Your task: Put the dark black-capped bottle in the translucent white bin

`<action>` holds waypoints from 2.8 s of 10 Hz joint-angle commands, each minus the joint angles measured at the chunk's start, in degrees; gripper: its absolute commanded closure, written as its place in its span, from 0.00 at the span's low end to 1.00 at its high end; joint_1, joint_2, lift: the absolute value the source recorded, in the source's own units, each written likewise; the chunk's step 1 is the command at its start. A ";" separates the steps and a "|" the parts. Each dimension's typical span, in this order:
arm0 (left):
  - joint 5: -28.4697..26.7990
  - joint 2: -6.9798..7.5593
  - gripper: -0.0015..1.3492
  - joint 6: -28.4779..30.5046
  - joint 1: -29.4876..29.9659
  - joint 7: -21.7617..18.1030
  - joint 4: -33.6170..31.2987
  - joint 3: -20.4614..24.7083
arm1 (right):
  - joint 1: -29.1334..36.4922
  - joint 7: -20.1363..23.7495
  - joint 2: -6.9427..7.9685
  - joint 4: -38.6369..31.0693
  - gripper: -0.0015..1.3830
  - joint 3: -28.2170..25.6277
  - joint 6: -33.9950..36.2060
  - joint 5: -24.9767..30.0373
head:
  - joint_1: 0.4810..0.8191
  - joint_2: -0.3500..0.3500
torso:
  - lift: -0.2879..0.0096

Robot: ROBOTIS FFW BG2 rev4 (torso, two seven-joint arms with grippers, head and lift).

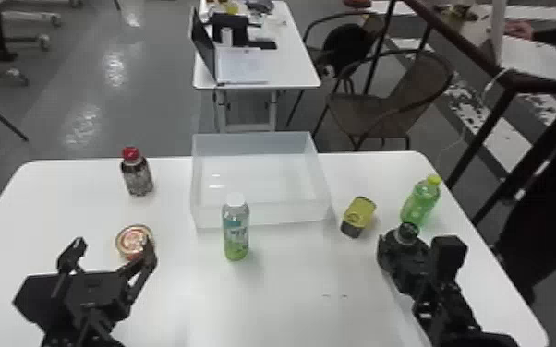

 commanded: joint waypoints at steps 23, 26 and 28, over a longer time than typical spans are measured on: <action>3.14 1.06 0.17 -0.25 -3.95 0.10 3.92 -2.27 | -34.96 14.68 5.25 34.06 0.12 14.24 -11.03 -11.21 | 0.63 0.59 | 0.85; 2.96 1.06 0.17 -0.69 -3.51 0.10 3.74 -2.10 | -31.88 16.97 5.51 26.50 0.05 15.82 -11.21 -17.36 | 0.63 0.60 | 0.85; 2.70 1.06 0.17 -1.31 -3.16 0.10 3.57 -2.01 | -19.40 10.02 4.46 1.19 0.07 15.73 -4.61 -12.97 | 0.63 0.62 | 0.85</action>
